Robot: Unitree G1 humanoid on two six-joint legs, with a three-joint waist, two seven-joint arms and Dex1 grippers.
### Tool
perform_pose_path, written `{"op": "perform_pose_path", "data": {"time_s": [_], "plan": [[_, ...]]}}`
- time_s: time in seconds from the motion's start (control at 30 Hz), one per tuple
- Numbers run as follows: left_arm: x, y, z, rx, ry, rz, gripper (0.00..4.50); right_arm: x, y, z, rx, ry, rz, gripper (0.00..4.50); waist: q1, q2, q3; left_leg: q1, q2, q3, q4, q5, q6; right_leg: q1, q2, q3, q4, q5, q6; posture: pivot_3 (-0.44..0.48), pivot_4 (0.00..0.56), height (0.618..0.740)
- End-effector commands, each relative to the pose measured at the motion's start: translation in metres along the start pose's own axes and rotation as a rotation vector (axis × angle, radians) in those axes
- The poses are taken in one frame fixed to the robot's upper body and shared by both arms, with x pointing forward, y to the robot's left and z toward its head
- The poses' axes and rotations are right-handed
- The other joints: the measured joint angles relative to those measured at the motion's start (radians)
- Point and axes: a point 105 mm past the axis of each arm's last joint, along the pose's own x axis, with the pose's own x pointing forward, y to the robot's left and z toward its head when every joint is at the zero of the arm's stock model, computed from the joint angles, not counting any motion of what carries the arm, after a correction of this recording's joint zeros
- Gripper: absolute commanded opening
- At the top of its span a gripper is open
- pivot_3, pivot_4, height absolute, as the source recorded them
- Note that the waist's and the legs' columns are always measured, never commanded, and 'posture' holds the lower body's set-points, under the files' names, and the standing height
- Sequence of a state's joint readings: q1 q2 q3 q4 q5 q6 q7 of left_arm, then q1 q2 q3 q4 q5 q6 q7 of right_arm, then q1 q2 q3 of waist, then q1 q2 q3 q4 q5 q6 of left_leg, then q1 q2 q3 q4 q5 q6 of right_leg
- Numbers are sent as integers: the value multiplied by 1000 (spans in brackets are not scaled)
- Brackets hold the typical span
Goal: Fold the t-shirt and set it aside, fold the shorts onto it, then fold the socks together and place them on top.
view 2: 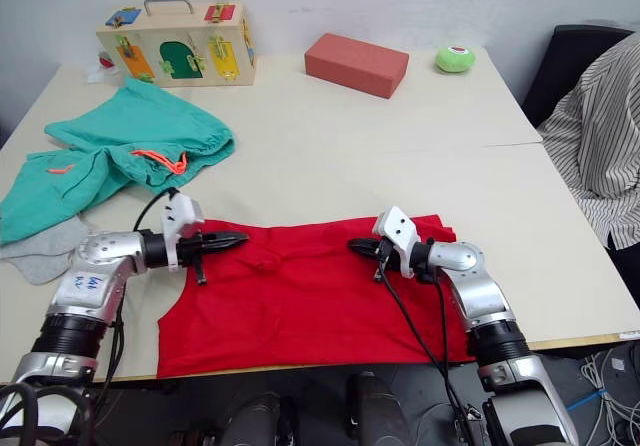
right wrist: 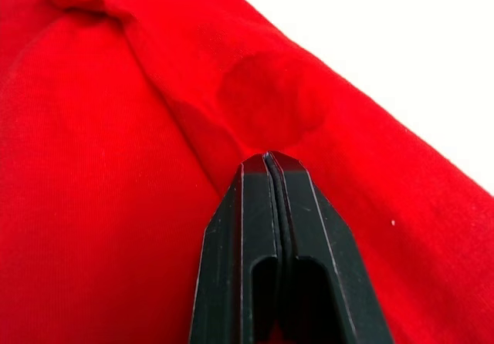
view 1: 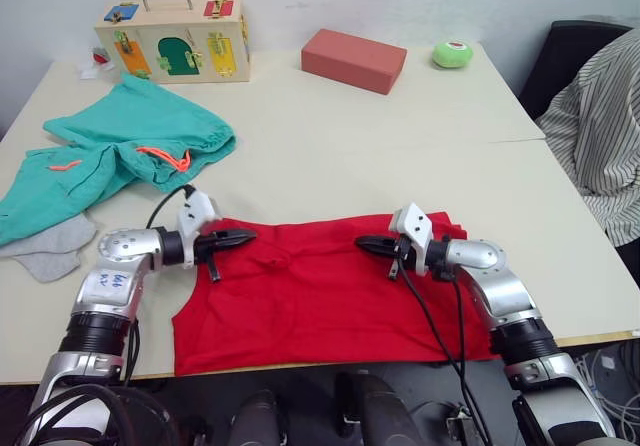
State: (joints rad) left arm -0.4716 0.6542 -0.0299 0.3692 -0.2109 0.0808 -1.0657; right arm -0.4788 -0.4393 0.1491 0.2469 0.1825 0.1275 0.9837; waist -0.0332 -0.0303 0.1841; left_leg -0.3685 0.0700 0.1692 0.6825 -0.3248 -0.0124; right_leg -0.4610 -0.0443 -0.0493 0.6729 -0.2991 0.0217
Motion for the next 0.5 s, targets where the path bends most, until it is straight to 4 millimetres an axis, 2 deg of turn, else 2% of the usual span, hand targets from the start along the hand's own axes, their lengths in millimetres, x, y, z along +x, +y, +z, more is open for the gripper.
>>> {"op": "perform_pose_path", "data": {"time_s": [0.03,0.23,0.4,0.5], "plan": [[-4,-15,7,45,4,-139,0,1,-2,8,-19,-29,3,15,1,0,0,0,0,0,0,0,0,0,0,0,0,0,0,0,150,740],[-24,-46,17,47,-43,-350,0,3,-3,9,-20,-34,-5,15,-4,0,0,0,1,1,0,0,0,0,0,0,0,0,0,0,150,740],[-31,-58,23,46,-59,-401,0,2,-2,11,-26,-38,-3,15,-3,0,0,0,0,1,0,0,0,0,0,0,0,0,0,0,150,740],[-33,-57,30,37,-88,-368,0,-2,-1,22,-58,-54,7,15,-3,0,0,0,0,0,0,0,0,0,0,0,0,0,0,0,150,740]]}}
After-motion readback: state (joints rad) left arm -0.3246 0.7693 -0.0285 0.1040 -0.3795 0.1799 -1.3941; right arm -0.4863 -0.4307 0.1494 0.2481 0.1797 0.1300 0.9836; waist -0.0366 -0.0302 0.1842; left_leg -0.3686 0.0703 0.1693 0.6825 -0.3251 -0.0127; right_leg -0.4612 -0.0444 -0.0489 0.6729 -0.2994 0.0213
